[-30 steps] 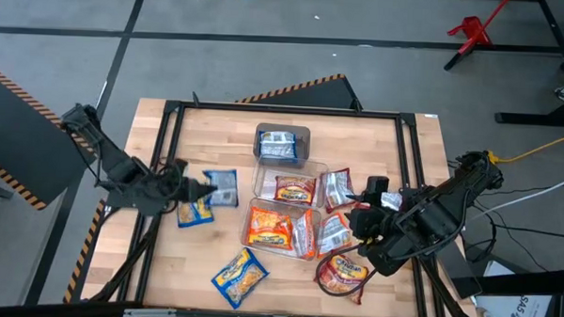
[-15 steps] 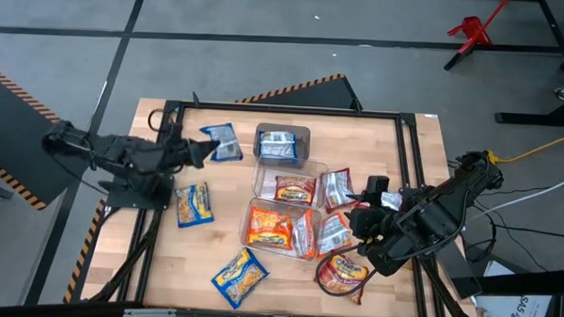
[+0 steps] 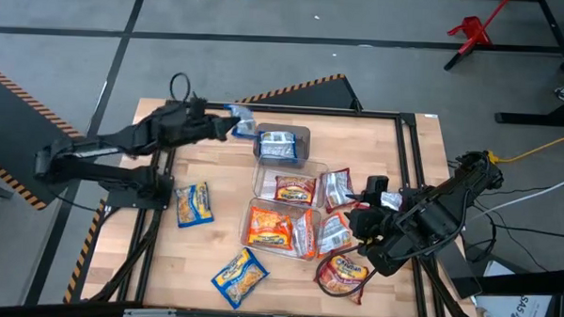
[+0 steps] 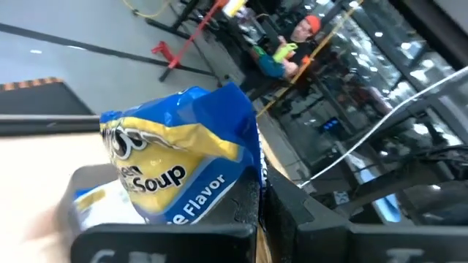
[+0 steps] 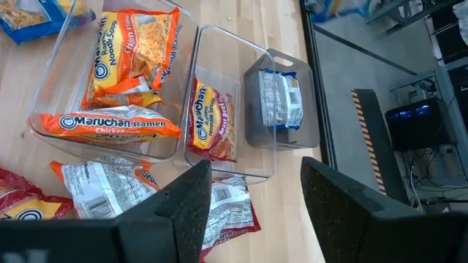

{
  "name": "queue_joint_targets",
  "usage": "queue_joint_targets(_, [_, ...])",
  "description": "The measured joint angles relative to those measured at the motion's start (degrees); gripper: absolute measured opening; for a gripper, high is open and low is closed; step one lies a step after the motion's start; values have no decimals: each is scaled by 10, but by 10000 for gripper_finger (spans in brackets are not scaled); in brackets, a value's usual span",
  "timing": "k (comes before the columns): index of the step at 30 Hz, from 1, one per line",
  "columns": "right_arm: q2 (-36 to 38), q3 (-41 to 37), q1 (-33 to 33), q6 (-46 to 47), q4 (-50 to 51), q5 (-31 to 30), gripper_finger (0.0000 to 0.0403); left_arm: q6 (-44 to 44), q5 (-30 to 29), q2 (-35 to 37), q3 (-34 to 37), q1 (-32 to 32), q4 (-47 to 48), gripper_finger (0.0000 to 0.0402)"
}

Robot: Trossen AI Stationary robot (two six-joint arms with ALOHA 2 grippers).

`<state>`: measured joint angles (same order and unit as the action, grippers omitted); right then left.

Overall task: Sort Maruchan noodles
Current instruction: Put the middle left blue noddle pack into the black bin

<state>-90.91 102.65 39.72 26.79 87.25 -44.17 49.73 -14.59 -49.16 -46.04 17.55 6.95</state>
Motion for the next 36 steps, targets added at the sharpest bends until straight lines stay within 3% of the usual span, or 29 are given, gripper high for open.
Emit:
queue_joint_targets(10, [0,0,0,6,-1,0,198,-8,215,-160,0,142,-166,0])
queue_joint_targets(20, [0,0,0,6,-1,-4,198,43,341,-310,0,175,-327,2])
queue_joint_targets(27, [0,0,0,10,-1,-4,198,56,382,-369,0,162,-380,1])
queue_joint_targets(36, [0,0,0,17,-1,-4,198,51,378,-425,0,167,-413,1])
